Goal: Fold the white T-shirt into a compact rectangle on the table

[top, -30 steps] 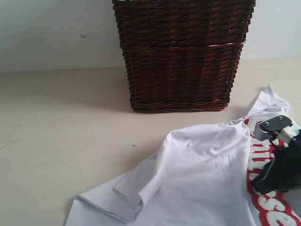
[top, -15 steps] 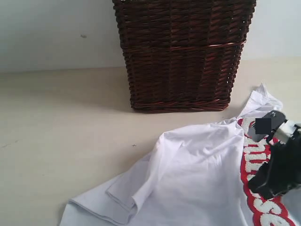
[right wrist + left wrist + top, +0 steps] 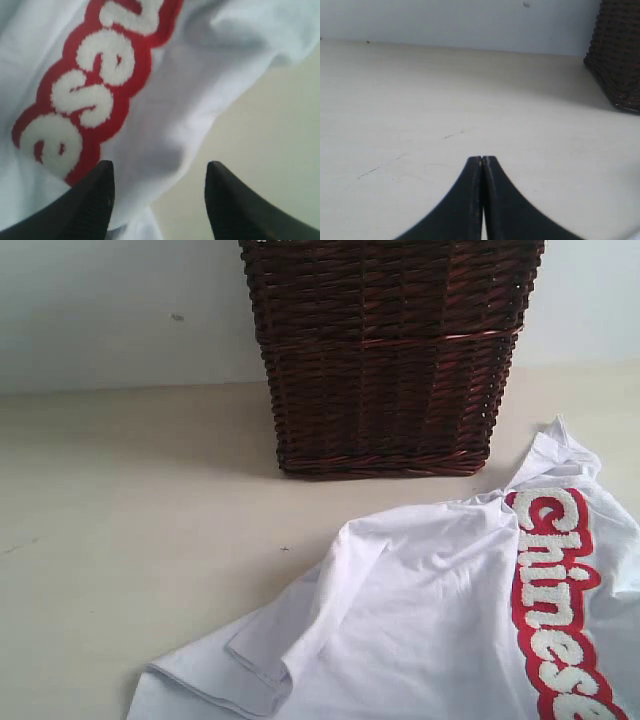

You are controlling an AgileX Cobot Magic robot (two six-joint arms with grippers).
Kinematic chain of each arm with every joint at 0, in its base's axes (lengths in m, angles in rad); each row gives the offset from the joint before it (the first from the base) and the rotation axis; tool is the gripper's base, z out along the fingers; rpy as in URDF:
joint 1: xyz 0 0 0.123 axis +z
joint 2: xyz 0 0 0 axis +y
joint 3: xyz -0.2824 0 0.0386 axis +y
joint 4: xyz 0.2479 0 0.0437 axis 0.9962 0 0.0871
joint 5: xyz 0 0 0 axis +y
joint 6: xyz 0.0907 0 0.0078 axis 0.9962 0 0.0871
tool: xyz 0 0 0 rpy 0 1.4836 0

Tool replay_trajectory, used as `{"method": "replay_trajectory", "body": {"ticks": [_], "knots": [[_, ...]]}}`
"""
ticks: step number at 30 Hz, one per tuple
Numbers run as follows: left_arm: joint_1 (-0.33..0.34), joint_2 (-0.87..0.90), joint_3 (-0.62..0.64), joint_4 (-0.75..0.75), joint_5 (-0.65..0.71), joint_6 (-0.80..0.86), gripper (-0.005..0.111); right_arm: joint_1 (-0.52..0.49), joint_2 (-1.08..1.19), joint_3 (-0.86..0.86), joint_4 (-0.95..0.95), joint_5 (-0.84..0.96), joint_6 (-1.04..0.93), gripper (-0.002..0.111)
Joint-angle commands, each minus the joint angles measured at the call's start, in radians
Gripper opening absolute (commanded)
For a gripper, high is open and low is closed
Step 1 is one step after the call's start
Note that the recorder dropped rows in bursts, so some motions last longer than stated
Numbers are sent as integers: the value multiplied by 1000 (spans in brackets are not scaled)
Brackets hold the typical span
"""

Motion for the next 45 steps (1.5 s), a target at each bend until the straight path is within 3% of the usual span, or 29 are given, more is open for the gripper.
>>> {"method": "replay_trajectory", "body": {"ticks": [1,5,8,11,13,18,24,31,38,45], "knots": [[-5,-6,-2,-5,-2,-1,0,-90,107,7,39,17,-33,54],[-5,-6,-2,-5,-2,-1,0,-138,185,7,156,15,-176,52],[-5,-6,-2,-5,-2,-1,0,-137,212,7,284,28,-289,37],[-5,-6,-2,-5,-2,-1,0,-137,207,5,396,86,-338,10],[-5,-6,-2,-5,-2,-1,0,-137,199,5,445,133,-354,0],[-5,-6,-2,-5,-2,-1,0,-137,172,5,495,222,-376,0],[-5,-6,-2,-5,-4,-1,0,-93,169,5,481,127,-404,0],[-5,-6,-2,-5,-4,-1,0,104,180,5,475,-145,-403,0],[-5,-6,-2,-5,-4,-1,0,293,186,5,477,-272,-403,0],[-5,-6,-2,-5,-4,-1,0,407,265,5,544,-488,-405,0]]}}
